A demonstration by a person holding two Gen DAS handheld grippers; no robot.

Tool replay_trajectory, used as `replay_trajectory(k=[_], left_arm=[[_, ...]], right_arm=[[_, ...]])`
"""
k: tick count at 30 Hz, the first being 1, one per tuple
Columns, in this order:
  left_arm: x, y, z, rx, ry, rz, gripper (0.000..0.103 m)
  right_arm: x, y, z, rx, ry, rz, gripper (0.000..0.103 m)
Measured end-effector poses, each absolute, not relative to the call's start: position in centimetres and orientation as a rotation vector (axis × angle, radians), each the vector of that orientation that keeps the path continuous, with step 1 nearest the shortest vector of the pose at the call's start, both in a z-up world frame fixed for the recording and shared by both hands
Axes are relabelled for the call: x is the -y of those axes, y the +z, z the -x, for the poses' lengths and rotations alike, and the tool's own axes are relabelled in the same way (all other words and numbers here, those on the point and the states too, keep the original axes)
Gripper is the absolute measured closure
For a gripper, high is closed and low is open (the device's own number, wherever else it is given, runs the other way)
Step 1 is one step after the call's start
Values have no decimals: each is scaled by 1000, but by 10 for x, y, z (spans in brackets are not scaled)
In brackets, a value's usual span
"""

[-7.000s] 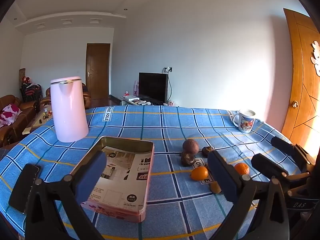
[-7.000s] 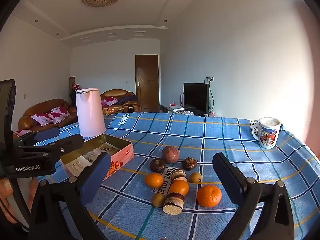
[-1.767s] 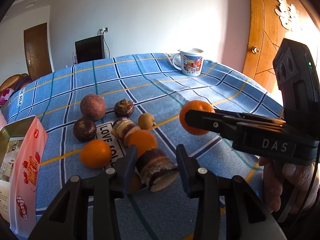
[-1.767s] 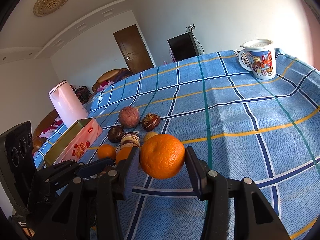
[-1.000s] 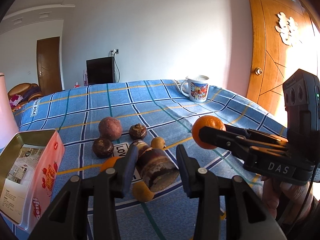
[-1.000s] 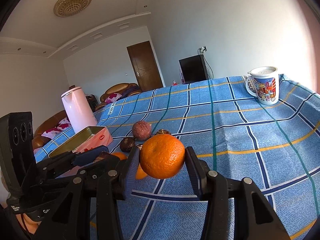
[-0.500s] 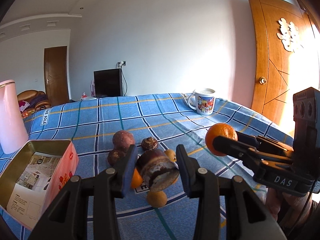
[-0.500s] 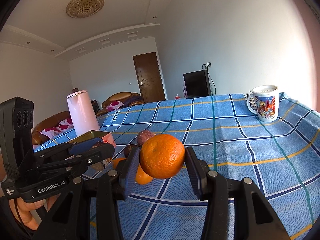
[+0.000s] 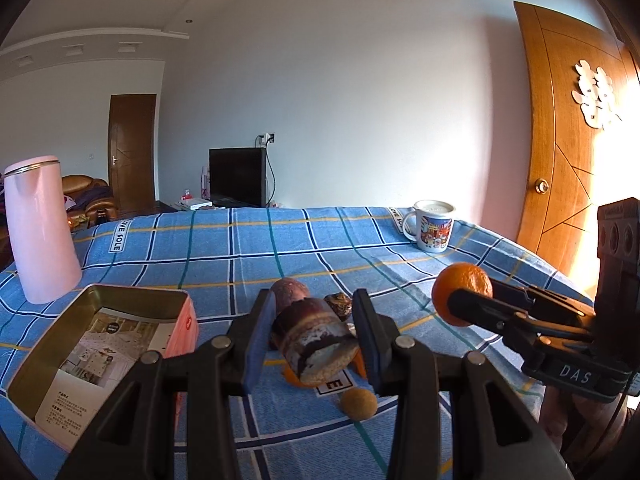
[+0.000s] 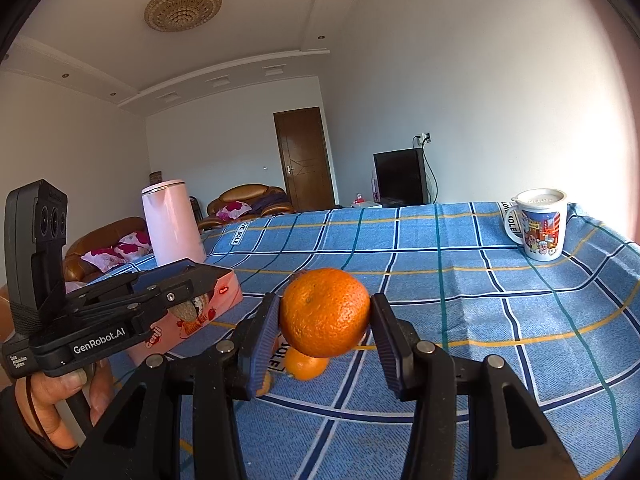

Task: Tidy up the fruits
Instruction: 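Carry the orange and cake roll over the tin box and open both tools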

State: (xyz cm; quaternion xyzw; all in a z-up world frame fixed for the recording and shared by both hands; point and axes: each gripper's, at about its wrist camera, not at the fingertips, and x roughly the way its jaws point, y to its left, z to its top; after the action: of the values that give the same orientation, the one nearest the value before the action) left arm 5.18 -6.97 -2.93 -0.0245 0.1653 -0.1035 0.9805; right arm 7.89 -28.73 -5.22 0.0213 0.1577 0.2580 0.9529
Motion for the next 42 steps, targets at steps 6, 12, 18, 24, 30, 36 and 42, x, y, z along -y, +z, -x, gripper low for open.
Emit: replay_trajectory(k=[6, 12, 18, 24, 30, 36, 42], left_arm=[[17, -20, -50, -317, -97, 107, 61], [-40, -24, -54, -347, 28, 163, 61], [-79, -33, -59, -380, 100, 205, 61], [-107, -43, -60, -414, 137, 235, 61], [-119, -46, -62, -428, 165, 250, 61], [-122, -49, -66, -447, 164, 255, 61], [-118, -48, -64, -448, 162, 249, 59]], right_arm=[[233, -31, -91, -361, 645, -15, 55], [161, -24, -108, -405, 756, 37, 55], [88, -34, -116, -462, 812, 131, 55], [44, -50, -122, -512, 825, 202, 55], [22, -58, -128, -554, 833, 232, 55], [9, -68, -127, -596, 840, 276, 54], [12, -69, -126, -613, 836, 250, 34]])
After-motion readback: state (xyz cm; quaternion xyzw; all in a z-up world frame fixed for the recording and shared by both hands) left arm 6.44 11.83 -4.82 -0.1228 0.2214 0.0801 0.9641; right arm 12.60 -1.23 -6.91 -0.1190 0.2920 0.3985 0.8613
